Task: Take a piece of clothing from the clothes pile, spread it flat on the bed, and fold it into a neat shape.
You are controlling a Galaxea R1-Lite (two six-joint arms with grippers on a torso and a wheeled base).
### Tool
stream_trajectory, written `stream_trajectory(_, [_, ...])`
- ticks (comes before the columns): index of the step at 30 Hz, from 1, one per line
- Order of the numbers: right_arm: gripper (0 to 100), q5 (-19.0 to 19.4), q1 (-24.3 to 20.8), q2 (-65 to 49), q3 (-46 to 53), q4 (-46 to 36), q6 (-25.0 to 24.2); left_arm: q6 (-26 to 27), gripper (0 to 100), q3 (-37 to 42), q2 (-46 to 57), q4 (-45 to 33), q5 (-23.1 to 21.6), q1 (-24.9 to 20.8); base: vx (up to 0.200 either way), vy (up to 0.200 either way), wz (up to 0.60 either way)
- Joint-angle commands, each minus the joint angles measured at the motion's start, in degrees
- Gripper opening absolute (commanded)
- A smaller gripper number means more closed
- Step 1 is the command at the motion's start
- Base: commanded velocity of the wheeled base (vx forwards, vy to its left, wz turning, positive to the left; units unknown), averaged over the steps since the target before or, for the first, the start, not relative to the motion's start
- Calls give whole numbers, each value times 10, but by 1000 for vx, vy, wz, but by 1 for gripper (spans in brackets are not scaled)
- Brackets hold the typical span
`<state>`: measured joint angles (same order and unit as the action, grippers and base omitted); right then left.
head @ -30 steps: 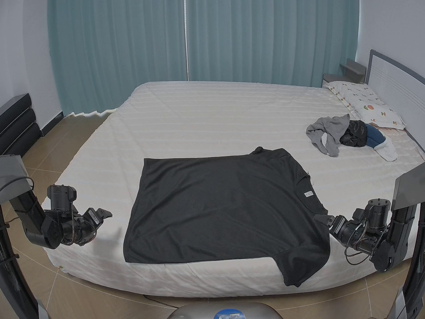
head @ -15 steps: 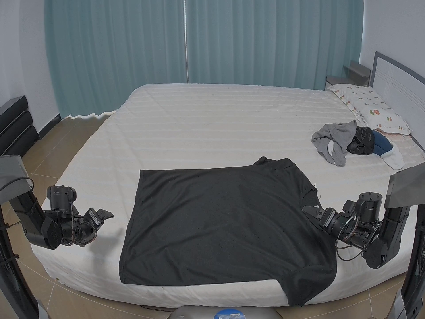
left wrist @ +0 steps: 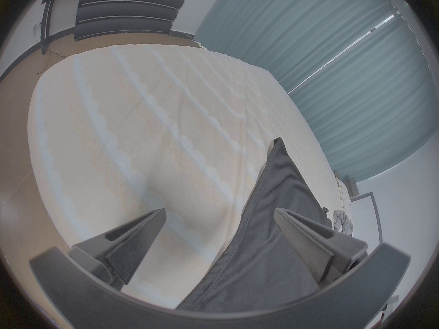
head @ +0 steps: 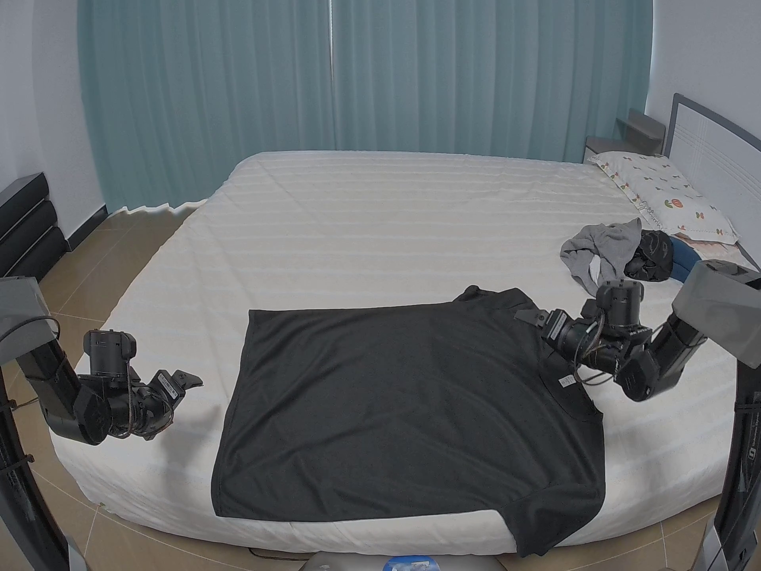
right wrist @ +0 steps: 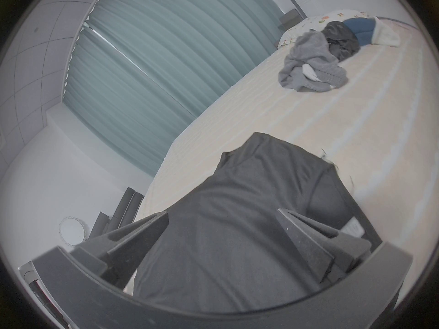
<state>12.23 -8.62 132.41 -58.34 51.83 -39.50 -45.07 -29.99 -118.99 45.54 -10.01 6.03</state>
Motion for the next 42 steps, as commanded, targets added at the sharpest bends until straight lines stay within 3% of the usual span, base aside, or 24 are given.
stream_trajectory(1, [100,0,18,131,-239,-161,43,-15,100,-3,-2,1,-5,1,0,0,0])
stream_trajectory(10, [100,-1,39,192,-388,-220,53,-16,100,5,-1,1,-18,0,0,0,0])
stream_trajectory(28, [100,-18,58,296,-529,-226,52,-15,100,5,-5,1,-18,1,0,0,0])
stream_trajectory(29, [0,-17,58,300,-537,-226,52,-15,100,4,-5,1,-18,1,0,0,0])
stream_trajectory(37, [0,-18,63,296,-535,-226,52,-15,100,4,-5,0,-18,1,0,0,0])
stream_trajectory(42, [0,-17,71,254,-484,-212,57,-15,100,4,-5,1,-18,1,0,0,0])
